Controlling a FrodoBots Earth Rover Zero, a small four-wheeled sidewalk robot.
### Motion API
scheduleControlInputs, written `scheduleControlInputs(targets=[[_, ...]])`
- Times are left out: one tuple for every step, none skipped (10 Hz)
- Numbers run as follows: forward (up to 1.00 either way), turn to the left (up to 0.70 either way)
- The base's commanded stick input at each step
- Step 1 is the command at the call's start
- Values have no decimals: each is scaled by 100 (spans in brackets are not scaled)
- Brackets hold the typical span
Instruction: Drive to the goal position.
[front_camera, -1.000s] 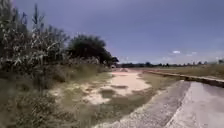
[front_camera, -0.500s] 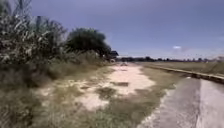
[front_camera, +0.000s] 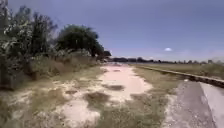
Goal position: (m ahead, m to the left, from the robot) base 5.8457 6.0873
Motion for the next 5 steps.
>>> scheduleControlInputs(targets=[[70,0],[70,0],[70,0],[70,0],[70,0]])
